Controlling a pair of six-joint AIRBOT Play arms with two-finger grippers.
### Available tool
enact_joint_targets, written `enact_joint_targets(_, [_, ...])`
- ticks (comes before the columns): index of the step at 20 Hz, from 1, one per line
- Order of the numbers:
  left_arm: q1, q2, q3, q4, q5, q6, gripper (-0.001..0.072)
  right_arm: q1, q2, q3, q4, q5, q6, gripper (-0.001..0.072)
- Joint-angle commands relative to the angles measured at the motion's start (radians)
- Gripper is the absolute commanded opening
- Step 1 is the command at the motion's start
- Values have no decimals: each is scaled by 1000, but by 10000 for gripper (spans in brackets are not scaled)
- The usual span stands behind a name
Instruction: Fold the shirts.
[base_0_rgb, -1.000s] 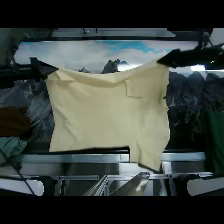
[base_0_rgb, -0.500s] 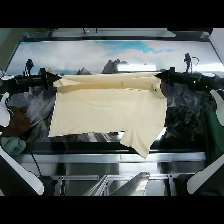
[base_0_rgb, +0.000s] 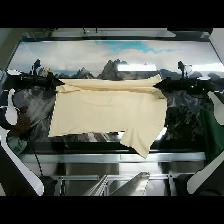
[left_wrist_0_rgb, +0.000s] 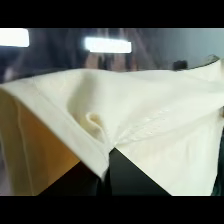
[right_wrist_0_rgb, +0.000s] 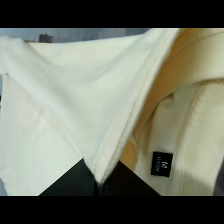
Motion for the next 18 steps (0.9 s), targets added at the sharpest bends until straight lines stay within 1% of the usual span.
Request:
enact_joint_targets(1, [-21,-3,-18,88,18,1,15,25,-8,-1,-39,-23,-7,19])
enact_joint_targets(4, [-32,-3,-15,93,39,23,4,52,-8,0,-40,-61,-2,19])
enact_joint_targets(8, [-24,14,37,224,4,-3,-1,44,-8,0,-39,-76,6,19])
enact_joint_targets(14, [-33,38,29,205,18,9,0,45,-8,0,-39,-95,8,20])
enact_joint_targets(15, [-40,37,28,212,17,9,20,46,-8,0,-39,-95,8,20])
enact_joint_targets(16, [-47,37,28,219,18,10,159,47,-8,0,-39,-94,8,30])
enact_joint_targets(17, [-47,37,28,219,20,10,245,50,-8,0,-39,-95,13,192])
enact_joint_targets(18, [-47,38,28,217,19,6,245,51,-8,0,-37,-94,34,417])
